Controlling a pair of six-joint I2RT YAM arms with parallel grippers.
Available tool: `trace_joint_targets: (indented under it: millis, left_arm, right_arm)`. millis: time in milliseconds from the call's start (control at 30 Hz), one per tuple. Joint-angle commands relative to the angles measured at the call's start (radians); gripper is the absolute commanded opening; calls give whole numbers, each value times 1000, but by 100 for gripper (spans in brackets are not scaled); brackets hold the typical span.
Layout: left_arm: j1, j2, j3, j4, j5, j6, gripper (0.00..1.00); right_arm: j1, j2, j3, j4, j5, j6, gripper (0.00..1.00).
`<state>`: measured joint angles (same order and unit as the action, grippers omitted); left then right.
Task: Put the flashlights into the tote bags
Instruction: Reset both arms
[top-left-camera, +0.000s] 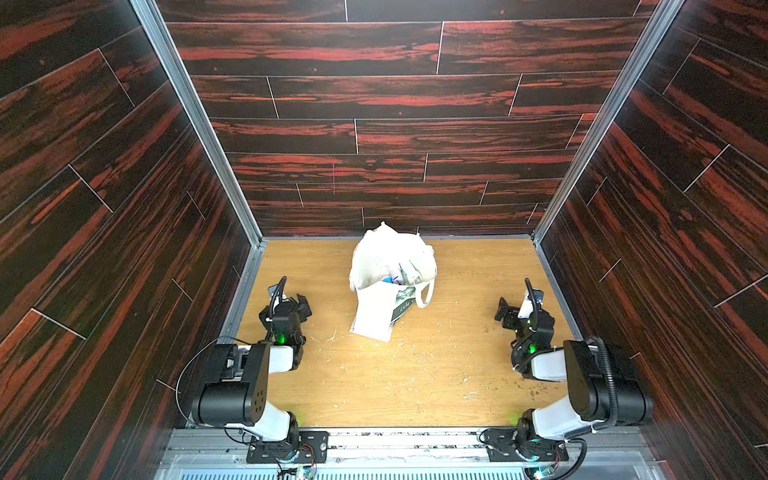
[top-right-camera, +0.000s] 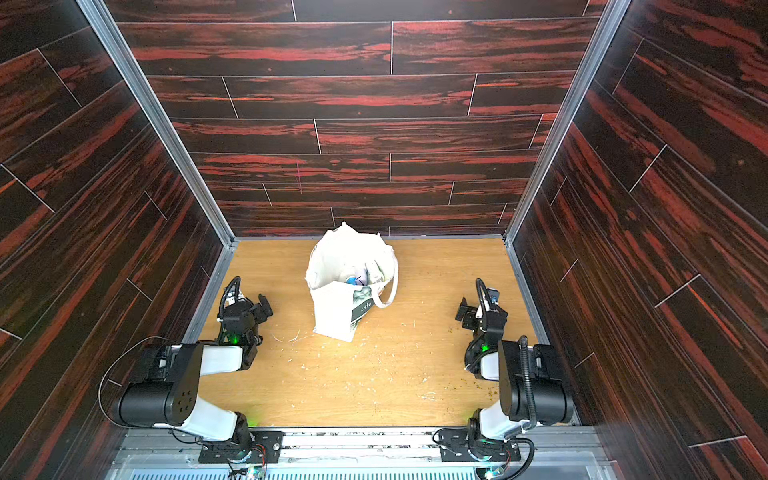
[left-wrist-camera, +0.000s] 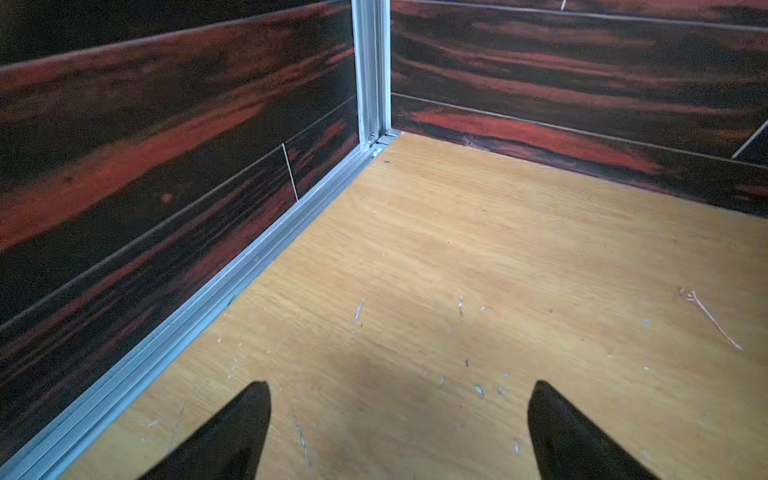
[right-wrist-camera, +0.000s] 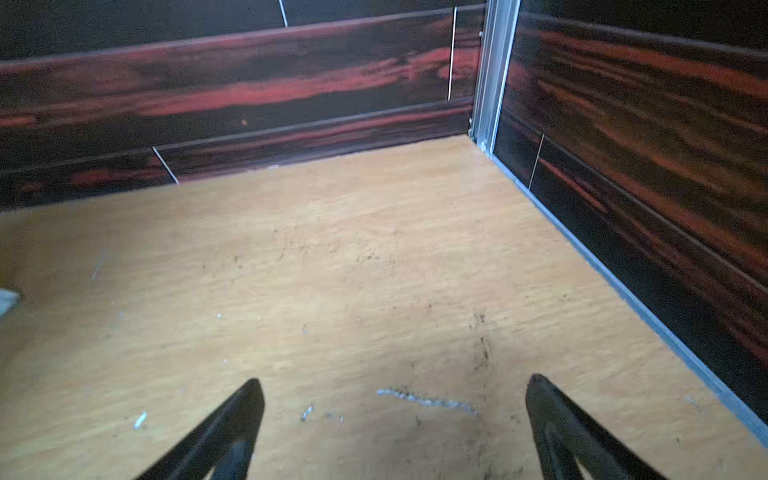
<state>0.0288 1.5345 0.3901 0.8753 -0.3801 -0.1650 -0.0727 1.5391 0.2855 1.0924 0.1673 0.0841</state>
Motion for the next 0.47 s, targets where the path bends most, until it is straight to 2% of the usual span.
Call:
trace_joint_targets:
  millis: [0, 200, 300, 433]
  left_arm:
    - [3, -7, 8, -29, 6, 6, 99]
    - [0, -4, 17, -41, 5, 9, 99]
    - [-1, 8, 44, -81, 59, 32, 99]
    - [-3, -7, 17, -37, 76, 44, 99]
  right_arm:
    - [-1, 15, 15, 46, -25, 4, 99]
    - [0, 13, 15, 41, -22, 3, 99]
    - [0, 13, 15, 41, -22, 3, 99]
    - [1, 13, 15, 41, -24, 3, 99]
